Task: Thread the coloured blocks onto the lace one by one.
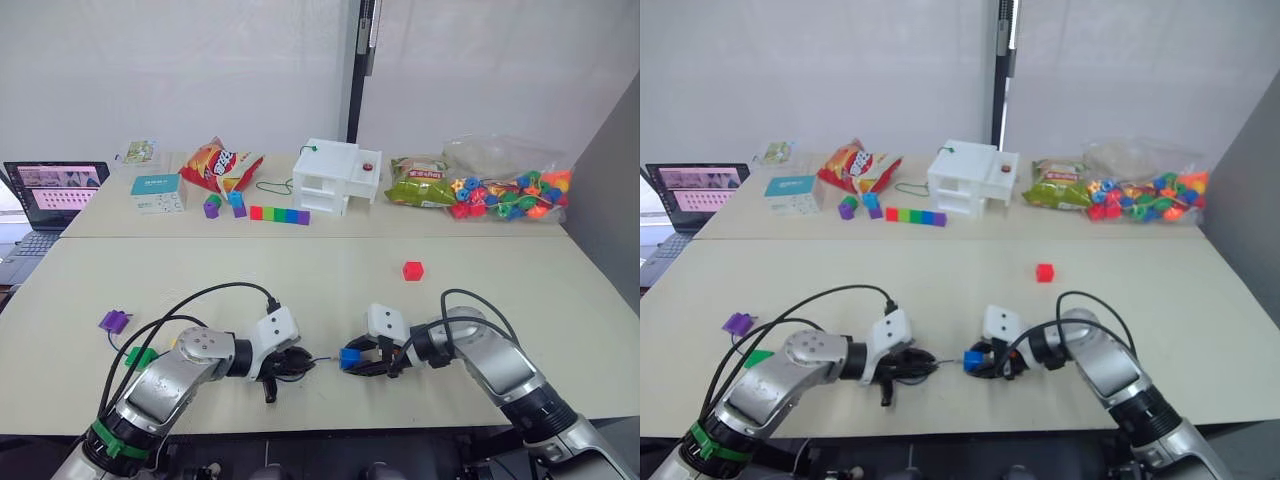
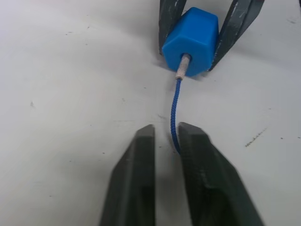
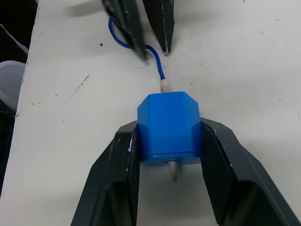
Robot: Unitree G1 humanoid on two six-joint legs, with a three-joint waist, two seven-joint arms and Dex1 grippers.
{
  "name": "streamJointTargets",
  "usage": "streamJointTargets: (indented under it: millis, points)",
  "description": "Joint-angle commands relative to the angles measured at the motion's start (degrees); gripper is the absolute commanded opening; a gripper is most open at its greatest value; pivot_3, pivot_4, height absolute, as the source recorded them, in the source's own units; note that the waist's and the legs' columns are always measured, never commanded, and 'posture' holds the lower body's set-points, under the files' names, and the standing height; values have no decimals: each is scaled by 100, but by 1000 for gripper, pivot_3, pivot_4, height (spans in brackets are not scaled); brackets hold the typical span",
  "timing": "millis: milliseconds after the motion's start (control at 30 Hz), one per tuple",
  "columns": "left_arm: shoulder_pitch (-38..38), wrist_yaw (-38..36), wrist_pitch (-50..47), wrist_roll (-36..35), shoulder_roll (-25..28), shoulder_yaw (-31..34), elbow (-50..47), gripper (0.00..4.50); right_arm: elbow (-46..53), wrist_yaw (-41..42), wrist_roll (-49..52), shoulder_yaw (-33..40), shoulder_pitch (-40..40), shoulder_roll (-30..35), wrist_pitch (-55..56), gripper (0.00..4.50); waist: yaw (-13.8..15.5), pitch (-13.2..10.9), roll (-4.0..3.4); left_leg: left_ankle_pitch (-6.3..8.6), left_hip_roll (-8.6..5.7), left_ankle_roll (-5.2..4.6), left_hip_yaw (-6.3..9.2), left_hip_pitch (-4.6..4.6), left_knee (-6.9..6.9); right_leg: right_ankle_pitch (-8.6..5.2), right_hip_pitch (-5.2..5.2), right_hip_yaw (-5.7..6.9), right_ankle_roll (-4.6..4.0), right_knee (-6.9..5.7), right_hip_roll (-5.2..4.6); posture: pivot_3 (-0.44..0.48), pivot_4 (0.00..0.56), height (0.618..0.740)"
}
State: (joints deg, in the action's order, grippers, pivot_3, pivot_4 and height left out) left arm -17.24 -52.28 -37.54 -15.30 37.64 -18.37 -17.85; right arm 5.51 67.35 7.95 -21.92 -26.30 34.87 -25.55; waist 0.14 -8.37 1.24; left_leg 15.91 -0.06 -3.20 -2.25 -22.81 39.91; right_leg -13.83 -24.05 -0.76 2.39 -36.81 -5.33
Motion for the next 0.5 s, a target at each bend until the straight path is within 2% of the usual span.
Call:
streamJointTargets:
  millis: [33, 300, 500]
  points:
    - [29, -133, 182, 173, -11, -280, 130, 0, 116, -28, -16, 2, 13, 38, -43, 1321, 6, 0, 0, 0, 0, 0, 0, 0, 0, 0, 0, 0, 0, 1, 0, 0, 150, 740]
    - [-357, -244, 594, 275, -300, -304, 344, 0, 134, -48, -21, -18, 37, 45, -49, 1321, 46, 0, 0, 0, -1, 0, -1, 0, 3, 0, 3, 1, 0, 1, -1, 0, 150, 740]
    - [-768, -427, 666, 424, -555, -609, 453, 0, 137, -66, -44, -54, 28, 13, -38, 1321, 42, 0, 0, 0, -2, 0, -1, -5, 3, 0, -3, 1, 0, 0, 3, 0, 150, 740]
